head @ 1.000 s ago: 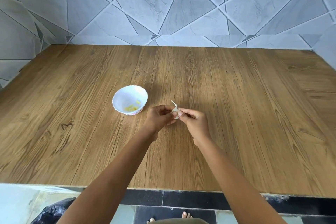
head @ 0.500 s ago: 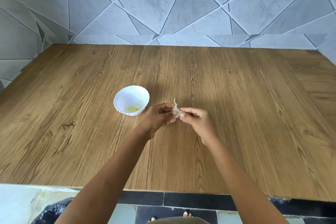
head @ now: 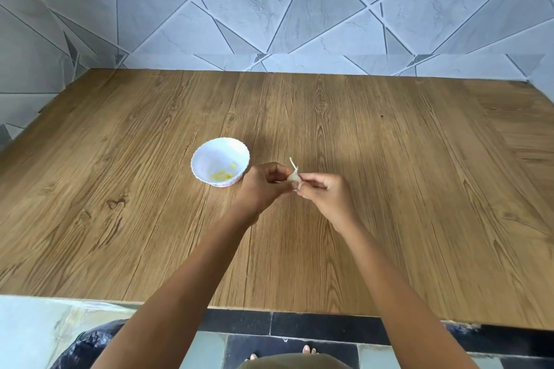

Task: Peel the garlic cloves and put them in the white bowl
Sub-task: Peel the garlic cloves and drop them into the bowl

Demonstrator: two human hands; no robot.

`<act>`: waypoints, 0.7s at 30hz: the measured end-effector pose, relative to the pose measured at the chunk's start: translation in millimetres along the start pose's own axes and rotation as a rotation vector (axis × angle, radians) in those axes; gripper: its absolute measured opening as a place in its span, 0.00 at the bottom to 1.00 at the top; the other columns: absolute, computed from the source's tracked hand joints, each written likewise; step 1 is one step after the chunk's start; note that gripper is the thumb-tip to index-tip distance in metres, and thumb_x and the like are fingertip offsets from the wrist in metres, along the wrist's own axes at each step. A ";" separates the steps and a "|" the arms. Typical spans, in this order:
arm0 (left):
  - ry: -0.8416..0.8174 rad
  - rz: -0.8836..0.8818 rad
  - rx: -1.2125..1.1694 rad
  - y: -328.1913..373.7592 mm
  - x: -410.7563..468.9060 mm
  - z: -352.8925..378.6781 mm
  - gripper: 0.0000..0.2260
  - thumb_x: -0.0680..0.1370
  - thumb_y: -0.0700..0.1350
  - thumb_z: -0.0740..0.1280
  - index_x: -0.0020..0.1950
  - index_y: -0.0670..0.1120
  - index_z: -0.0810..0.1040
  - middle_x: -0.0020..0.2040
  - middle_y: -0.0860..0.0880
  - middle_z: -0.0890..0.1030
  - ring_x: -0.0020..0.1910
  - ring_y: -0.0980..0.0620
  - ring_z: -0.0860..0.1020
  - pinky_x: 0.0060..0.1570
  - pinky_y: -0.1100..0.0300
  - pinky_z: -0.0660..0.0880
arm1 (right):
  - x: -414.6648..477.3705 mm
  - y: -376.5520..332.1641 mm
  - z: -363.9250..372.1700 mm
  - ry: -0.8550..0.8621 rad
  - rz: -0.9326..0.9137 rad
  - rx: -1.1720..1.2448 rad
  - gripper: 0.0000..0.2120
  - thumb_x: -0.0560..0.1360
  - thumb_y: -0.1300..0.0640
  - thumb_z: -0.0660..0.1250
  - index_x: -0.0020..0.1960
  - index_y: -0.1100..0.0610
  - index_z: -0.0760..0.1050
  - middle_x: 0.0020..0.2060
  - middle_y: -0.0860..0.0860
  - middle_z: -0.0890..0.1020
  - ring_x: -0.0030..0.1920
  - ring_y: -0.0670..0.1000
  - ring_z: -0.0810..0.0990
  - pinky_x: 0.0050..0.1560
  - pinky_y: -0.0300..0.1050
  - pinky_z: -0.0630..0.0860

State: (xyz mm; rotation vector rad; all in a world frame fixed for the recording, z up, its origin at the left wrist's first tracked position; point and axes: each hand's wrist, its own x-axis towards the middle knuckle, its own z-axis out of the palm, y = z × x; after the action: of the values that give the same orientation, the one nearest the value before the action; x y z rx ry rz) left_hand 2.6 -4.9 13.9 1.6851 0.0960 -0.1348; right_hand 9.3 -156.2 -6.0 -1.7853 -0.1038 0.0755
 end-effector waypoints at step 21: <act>0.091 -0.012 0.177 -19.8 5.8 0.9 0.11 0.69 0.37 0.76 0.49 0.40 0.82 0.45 0.43 0.84 0.43 0.49 0.81 0.46 0.59 0.78 | -1.2 -1.0 6.8 -0.034 0.129 0.054 0.05 0.71 0.67 0.69 0.44 0.59 0.81 0.36 0.54 0.84 0.36 0.45 0.84 0.41 0.35 0.79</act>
State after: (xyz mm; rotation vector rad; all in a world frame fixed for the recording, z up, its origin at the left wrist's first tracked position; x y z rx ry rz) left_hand 5.5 -3.6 -6.5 1.8673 0.1669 -0.0772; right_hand 7.3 -149.5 -6.5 -1.7360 -0.0104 0.1998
